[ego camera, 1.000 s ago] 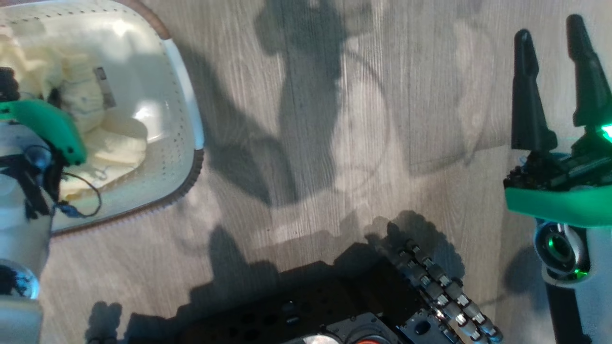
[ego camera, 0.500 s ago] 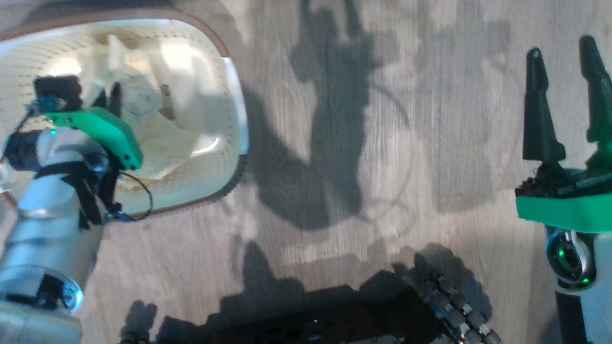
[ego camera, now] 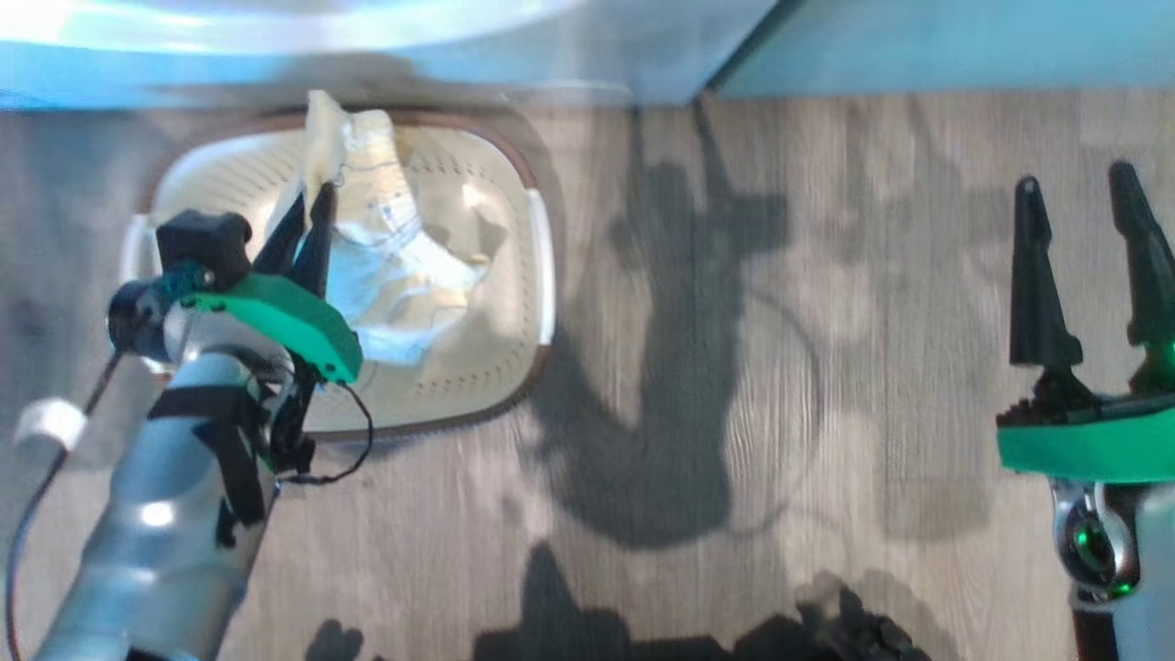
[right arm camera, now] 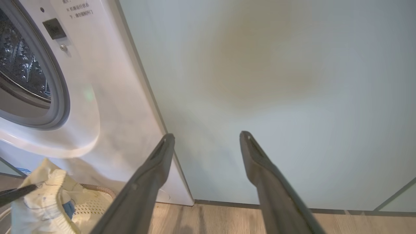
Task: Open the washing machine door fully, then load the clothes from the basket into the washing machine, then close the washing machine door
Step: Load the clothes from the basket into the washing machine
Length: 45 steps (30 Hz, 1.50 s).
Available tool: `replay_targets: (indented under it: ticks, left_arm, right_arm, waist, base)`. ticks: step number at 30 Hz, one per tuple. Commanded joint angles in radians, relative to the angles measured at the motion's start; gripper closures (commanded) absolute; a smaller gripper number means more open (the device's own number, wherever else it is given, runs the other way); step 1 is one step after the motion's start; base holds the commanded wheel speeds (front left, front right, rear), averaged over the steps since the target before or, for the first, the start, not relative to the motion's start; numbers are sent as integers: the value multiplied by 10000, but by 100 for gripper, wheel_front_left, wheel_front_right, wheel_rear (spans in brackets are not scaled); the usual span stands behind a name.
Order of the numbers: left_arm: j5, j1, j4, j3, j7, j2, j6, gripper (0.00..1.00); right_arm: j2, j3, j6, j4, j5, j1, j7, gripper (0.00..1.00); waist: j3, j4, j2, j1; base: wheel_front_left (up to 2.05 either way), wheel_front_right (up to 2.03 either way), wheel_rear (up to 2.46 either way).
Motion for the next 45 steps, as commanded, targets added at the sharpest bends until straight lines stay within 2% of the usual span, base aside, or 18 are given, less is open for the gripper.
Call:
replay_targets:
  ticks: [1,11,16,24,35,45]
  left_arm:
    - [149,324,-524,457,-101,219,79,100]
    - [785,2149,-3310,1439,-102,-68,477,100]
    - [980,3198,-4249,1874,-102,-50,609,100]
    - [1054,4586,-5125,2259,-96,125,844,100]
    - [1009,5972,-5970,2332,379,261,1122,100]
    - [911,6434,-6321,2318,655,327,1210,100]
  right_arm:
    - [-12,67,-29,-196,-109,329,-65,0]
    - [-106,-204,-29,332,-178,1005,-65,0]
    - [-190,-406,-29,697,-169,1619,-65,0]
    - [-219,-387,-29,1064,-2,2346,-65,0]
    - [-205,-297,-29,1434,25,3196,-65,0]
    - [-221,-165,-29,1520,77,3417,-65,0]
  waist:
    - [-607,401,-1,2]
    - [-2240,863,-1,2]
    - [-3550,1030,-1,2]
    - [-5125,1023,-1,2]
    - [-6599,1023,-1,2]
    - [-7048,1038,-1,2]
  base:
    - [0,0,0]
    - [0,0,0]
    - [0,0,0]
    - [0,0,0]
    - [0,0,0]
    - [0,0,0]
